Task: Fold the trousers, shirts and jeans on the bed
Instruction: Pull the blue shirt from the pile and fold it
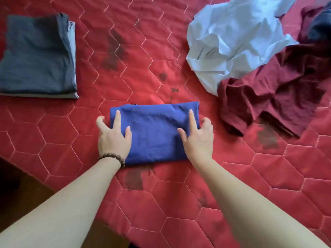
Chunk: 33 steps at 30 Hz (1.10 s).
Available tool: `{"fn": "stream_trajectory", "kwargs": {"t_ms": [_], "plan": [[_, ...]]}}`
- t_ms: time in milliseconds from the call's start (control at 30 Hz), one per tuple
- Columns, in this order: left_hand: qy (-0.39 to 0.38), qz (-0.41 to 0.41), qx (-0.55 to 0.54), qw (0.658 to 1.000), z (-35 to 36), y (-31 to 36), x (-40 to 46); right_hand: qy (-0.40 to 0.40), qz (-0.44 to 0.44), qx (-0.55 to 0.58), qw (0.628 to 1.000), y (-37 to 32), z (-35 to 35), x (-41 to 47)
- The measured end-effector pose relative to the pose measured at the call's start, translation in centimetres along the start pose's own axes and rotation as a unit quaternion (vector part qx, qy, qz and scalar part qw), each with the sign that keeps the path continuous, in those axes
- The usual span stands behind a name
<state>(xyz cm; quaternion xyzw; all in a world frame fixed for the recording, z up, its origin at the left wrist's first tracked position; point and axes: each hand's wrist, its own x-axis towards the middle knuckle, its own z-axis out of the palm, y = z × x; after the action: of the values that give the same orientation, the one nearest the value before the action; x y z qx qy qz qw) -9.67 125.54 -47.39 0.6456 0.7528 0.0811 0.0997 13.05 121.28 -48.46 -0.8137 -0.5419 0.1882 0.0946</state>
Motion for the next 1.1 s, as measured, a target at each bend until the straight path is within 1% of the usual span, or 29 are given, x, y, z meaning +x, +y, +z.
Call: {"fn": "stream_trajectory", "kwargs": {"t_ms": [33, 67, 133, 200, 233, 300, 367, 467, 600, 633, 733, 767, 800, 867, 900, 933, 967, 1033, 1100], "plan": [[0.006, 0.005, 0.027, 1.0, 0.3, -0.3, 0.4, 0.033, -0.003, -0.049, 0.998, -0.2, 0.4, 0.3], [0.017, 0.034, 0.043, 0.998, 0.5, -0.4, 0.5, 0.067, -0.027, -0.083, 0.994, -0.6, 0.7, 0.5], [0.024, 0.131, 0.048, 0.99, 1.0, 0.2, 0.7, 0.107, -0.12, -0.095, 0.982, -2.0, 1.5, 0.9], [-0.002, 0.214, 0.054, 0.975, 2.1, 1.1, 0.6, 0.092, -0.22, -0.091, 0.967, -3.7, 3.0, 0.9], [-0.027, 0.227, 0.057, 0.972, 2.8, 1.4, 0.5, 0.073, -0.255, -0.097, 0.959, -4.3, 3.9, 0.9], [-0.08, 0.209, 0.07, 0.972, 4.0, 1.2, 0.4, 0.03, -0.28, -0.119, 0.952, -4.7, 5.5, 0.7], [-0.095, 0.188, 0.09, 0.973, 4.9, 0.7, 0.4, -0.004, -0.267, -0.129, 0.955, -4.5, 6.2, 0.8], [-0.086, 0.182, 0.092, 0.975, 5.2, 0.7, 0.3, -0.03, -0.251, -0.136, 0.958, -3.4, 6.2, 1.2], [-0.092, 0.18, 0.089, 0.975, 5.1, 0.9, 0.4, -0.039, -0.136, -0.147, 0.979, -0.5, 4.6, 0.9], [-0.099, 0.176, 0.09, 0.975, 5.0, 1.1, 0.4, -0.053, -0.124, -0.147, 0.98, -0.1, 4.1, 0.7], [-0.113, 0.137, 0.08, 0.981, 4.3, 2.6, 0.4, -0.093, -0.145, -0.121, 0.978, -0.4, 2.8, 1.0], [-0.115, 0.122, 0.075, 0.983, 4.0, 3.4, 0.3, -0.086, -0.153, -0.103, 0.979, -0.4, 2.0, 1.2], [-0.112, 0.118, 0.067, 0.984, 3.7, 4.3, 0.2, -0.059, -0.157, -0.085, 0.982, -0.1, 0.9, 1.3], [-0.105, 0.151, 0.048, 0.982, 3.1, 6.7, -0.2, 0.033, -0.135, -0.061, 0.988, 1.7, -1.5, 1.5], [-0.109, 0.178, 0.038, 0.977, 2.8, 8.0, -0.7, 0.07, -0.106, -0.06, 0.99, 3.1, -2.6, 1.6], [-0.116, 0.207, 0.025, 0.971, 2.7, 9.5, -1.1, 0.09, -0.068, -0.066, 0.991, 4.6, -3.7, 1.8], [-0.125, 0.233, 0.011, 0.964, 2.8, 10.9, -1.4, 0.095, -0.024, -0.079, 0.992, 6.1, -4.6, 2.1], [-0.148, 0.267, -0.011, 0.952, 3.0, 13.9, -2.0, 0.067, 0.067, -0.093, 0.991, 8.6, -5.7, 2.6], [-0.168, 0.29, -0.027, 0.942, 3.4, 16.2, -2.4, 0.029, 0.121, -0.07, 0.99, 10.2, -6.0, 3.2]]}}
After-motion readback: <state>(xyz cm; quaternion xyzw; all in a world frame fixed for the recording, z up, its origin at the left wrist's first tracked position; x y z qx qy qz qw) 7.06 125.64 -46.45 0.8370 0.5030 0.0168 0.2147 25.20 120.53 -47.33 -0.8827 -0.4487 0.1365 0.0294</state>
